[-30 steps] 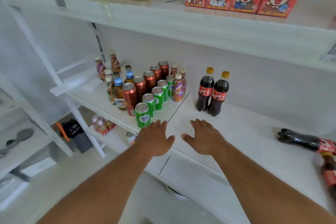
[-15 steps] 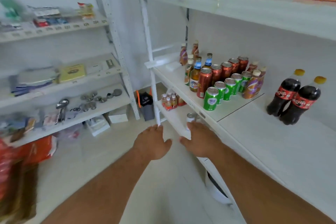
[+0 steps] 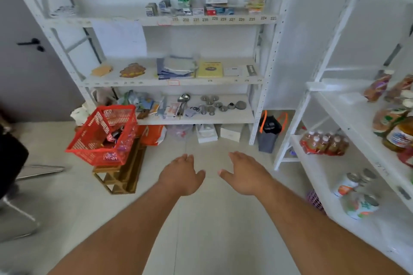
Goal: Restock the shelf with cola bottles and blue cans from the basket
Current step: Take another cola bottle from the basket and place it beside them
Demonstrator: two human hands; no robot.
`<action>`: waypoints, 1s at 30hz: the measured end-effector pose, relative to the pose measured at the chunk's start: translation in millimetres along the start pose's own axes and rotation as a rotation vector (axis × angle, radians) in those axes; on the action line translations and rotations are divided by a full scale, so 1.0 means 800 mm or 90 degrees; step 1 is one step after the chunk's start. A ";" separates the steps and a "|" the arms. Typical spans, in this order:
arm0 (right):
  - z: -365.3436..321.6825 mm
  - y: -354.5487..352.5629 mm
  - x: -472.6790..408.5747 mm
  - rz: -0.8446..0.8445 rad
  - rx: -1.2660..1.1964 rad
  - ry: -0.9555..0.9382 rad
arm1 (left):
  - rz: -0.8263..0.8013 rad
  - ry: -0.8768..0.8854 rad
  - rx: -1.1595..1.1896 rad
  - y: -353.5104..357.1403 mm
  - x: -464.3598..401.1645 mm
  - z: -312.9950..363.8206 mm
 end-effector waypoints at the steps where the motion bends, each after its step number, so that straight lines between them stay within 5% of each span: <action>1: -0.024 0.013 -0.015 -0.010 0.009 -0.014 | 0.001 -0.023 0.007 -0.001 -0.003 -0.033; 12: -0.205 0.117 -0.160 -0.122 0.078 -0.145 | -0.012 -0.216 0.119 0.019 -0.025 -0.271; 30: -0.308 0.129 -0.450 -0.225 0.099 -0.228 | -0.086 -0.367 0.177 -0.008 -0.219 -0.386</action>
Point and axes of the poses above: each hand's wrist, its own x-axis away from the middle knuckle, its own y-axis out of the palm, z = x × y, the point moved 10 cm from there along -x, towards the middle knuckle, and after that the axes turned 9 degrees about -x, right-handed, at the moved point
